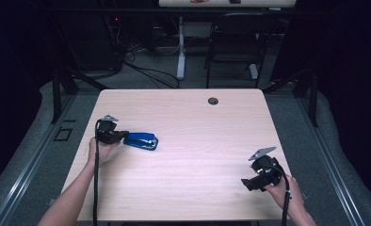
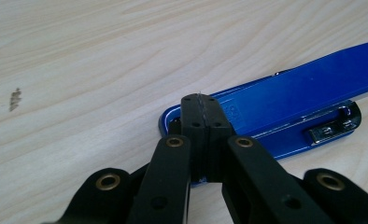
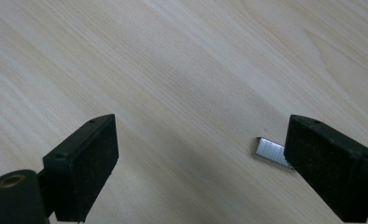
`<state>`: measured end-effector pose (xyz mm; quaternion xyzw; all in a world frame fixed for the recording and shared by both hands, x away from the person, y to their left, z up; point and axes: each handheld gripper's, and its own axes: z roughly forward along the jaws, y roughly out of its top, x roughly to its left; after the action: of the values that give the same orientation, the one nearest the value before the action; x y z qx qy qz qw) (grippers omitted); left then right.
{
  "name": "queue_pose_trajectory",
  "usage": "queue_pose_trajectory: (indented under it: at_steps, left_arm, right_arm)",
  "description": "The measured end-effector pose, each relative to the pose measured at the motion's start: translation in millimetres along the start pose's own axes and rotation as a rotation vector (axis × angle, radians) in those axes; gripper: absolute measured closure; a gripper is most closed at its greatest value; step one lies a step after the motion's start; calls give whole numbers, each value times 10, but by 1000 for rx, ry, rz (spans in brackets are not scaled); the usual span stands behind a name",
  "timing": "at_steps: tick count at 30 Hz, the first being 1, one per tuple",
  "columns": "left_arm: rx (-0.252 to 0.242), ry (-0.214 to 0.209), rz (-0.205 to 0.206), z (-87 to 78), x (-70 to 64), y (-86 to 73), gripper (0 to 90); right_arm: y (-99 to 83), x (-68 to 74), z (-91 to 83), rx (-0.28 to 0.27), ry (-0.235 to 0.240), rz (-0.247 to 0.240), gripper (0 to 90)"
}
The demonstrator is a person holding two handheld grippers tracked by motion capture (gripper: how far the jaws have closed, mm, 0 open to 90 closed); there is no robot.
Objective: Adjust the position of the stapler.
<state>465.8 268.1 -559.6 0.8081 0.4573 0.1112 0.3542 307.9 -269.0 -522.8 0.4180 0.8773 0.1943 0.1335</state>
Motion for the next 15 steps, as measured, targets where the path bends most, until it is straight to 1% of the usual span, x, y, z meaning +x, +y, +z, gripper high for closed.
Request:
queue_pose_trajectory:
  at_steps: [1,2,3,5,6,8,11,12,14,15]
  left_arm:
    - [3,-10,12,14,-36,10,900]
    - [3,-10,12,14,-36,10,900]
    - [-1,-14,18,32,-71,17,900]
    - [7,-27,32,49,-120,31,900]
    - [7,-29,42,59,-142,37,900]
    - [7,-30,46,66,-161,41,900]
    - [18,-47,74,90,-236,62,900]
    - [19,-54,90,110,-289,72,900]
    - [20,-57,92,117,-311,75,900]
    - [23,-63,101,129,-343,82,900]
  right_arm:
    - [0,-1,-1,0,0,-1,95]
    - [-2,1,2,-4,2,2,95]
    - [-2,1,2,-4,2,2,95]
    - [0,2,-1,-2,-1,0,95]
    - [0,4,0,-3,-1,-1,95]
    - [1,5,0,-3,-1,-1,95]
    - [-1,6,2,-7,0,1,95]
    - [1,4,-1,-3,-1,-3,95]
    - [-1,5,1,-7,0,0,95]
    - [-2,6,1,-6,0,0,95]
